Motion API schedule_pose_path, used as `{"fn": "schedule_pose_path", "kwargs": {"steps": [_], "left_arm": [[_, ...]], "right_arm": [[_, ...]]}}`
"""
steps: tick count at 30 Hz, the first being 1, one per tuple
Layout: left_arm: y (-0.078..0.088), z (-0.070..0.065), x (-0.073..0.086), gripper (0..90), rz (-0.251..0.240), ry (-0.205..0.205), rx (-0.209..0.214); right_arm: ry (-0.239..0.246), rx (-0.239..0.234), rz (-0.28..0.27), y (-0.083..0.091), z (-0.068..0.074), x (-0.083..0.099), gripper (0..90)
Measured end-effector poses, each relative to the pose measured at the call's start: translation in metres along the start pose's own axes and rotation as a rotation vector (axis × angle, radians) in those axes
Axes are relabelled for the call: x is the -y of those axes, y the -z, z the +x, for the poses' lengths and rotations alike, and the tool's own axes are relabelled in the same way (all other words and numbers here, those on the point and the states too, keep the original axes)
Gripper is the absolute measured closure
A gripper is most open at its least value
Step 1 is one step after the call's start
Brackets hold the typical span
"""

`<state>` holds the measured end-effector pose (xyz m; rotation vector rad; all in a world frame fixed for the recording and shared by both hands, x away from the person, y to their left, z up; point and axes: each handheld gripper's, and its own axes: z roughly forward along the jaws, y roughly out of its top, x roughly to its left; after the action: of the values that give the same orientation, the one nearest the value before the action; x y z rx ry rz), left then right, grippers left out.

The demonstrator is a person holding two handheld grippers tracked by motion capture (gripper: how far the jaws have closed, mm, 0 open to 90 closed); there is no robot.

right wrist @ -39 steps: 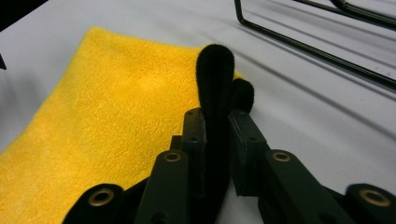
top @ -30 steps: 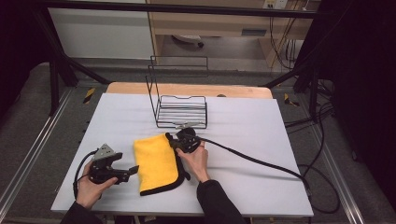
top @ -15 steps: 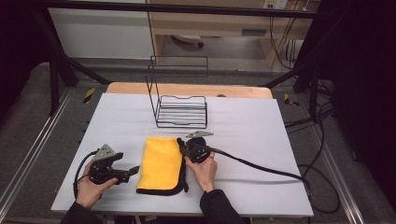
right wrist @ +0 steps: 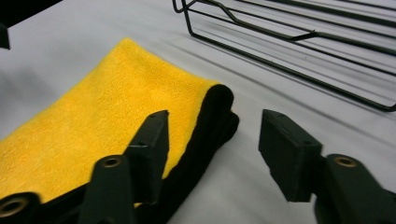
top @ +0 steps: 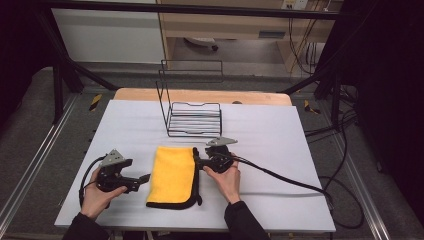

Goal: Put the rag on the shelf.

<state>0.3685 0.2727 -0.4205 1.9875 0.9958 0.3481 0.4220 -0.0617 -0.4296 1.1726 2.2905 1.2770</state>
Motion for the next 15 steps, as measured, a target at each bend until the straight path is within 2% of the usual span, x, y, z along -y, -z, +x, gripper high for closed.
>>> {"fn": "schedule_pose_path", "kwargs": {"steps": [5,8,15], "left_arm": [[-0.011,0.003,-0.014,4.2,0.016,0.006,-0.02],[-0.017,0.005,-0.021,4.2,0.024,-0.005,-0.04],[-0.033,0.009,-0.038,4.6,0.036,-0.026,-0.075]], "right_arm": [[0.021,-0.021,-0.001,0.011,-0.008,0.001,25.2],[0.039,-0.024,0.005,0.016,-0.013,0.003,16.5],[0.041,-0.05,0.028,0.024,-0.02,0.008,8.0]]}}
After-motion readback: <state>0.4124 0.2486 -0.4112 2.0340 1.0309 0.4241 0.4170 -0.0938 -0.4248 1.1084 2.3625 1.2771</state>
